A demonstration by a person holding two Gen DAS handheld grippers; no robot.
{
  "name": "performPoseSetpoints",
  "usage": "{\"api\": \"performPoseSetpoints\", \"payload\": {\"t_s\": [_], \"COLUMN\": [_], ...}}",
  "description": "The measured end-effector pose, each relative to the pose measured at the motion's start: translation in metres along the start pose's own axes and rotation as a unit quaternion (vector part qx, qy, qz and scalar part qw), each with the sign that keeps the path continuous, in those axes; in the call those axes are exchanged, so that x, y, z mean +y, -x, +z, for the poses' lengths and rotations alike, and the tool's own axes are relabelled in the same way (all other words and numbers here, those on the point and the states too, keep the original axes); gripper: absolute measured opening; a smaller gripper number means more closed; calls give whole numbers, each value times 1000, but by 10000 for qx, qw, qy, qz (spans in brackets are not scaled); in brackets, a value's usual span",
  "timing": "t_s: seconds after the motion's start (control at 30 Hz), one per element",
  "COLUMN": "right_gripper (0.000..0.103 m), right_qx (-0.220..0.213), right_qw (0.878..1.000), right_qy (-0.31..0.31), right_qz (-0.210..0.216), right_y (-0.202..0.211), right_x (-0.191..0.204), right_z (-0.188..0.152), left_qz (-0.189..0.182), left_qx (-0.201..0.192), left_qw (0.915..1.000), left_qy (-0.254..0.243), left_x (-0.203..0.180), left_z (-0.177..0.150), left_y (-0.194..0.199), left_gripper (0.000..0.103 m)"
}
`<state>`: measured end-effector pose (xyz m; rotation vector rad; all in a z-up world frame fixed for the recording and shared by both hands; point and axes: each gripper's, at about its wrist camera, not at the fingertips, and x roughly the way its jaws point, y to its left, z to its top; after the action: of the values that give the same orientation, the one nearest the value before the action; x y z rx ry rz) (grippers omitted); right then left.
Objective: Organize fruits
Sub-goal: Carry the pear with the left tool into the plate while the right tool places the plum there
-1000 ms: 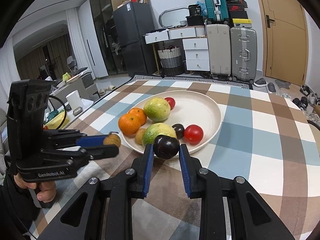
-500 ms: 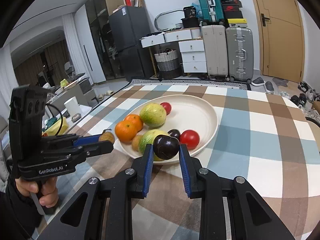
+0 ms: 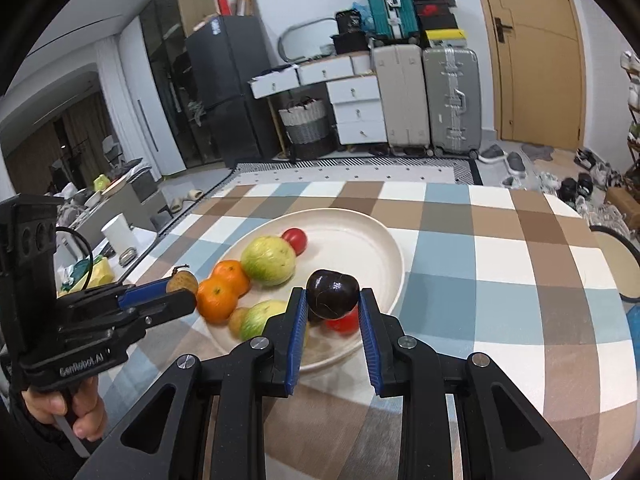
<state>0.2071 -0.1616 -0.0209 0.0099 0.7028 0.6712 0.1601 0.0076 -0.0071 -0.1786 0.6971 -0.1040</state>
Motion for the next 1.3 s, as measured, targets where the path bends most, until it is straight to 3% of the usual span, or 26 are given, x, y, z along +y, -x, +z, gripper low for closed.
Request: {"api": "performPoseSetpoints", "payload": {"t_s": [0.3,0.73,0.83,0.93,1.0,1.07,1.17,1.23,1.27,1.3], "right_gripper": [27,27,32,42,44,53,69,88,92,97], "right_qx": [181,116,68,-67,-129,-209,-312,-409,-520,-573], "right_qw": [9994,9993,9995,9994,9992,9991,9989,9987,9982,9979], "right_qy": [-298,-287,-237,-197,-175,-166,-140,-126,-111,-100], "right_qz": [-5,-218,-212,-264,-322,-332,-334,-292,-278,-286], "right_y": [-20,-44,-42,-32,-25,-16,-4,3,9,13], "right_x": [-8,-7,-6,-7,-8,-10,-10,-10,-9,-8], "right_z": [9,13,13,11,8,3,-6,-10,-14,-16], "left_qz": [98,470,522,523,586,607,685,682,687,710], "left_qx": [73,-288,-341,-394,-460,-580,-776,-867,-888,-924], "left_qw": [9999,9983,9977,9974,9968,9961,9944,9937,9935,9931], "left_qy": [-100,168,258,316,303,281,237,194,172,148], "left_x": [-10,0,3,6,6,5,4,4,4,3], "left_z": [14,14,15,13,11,8,3,0,-2,-4], "left_y": [-30,-45,-43,-37,-32,-22,-7,3,6,11], "left_gripper": [22,22,23,34,48,69,89,94,101,102]}}
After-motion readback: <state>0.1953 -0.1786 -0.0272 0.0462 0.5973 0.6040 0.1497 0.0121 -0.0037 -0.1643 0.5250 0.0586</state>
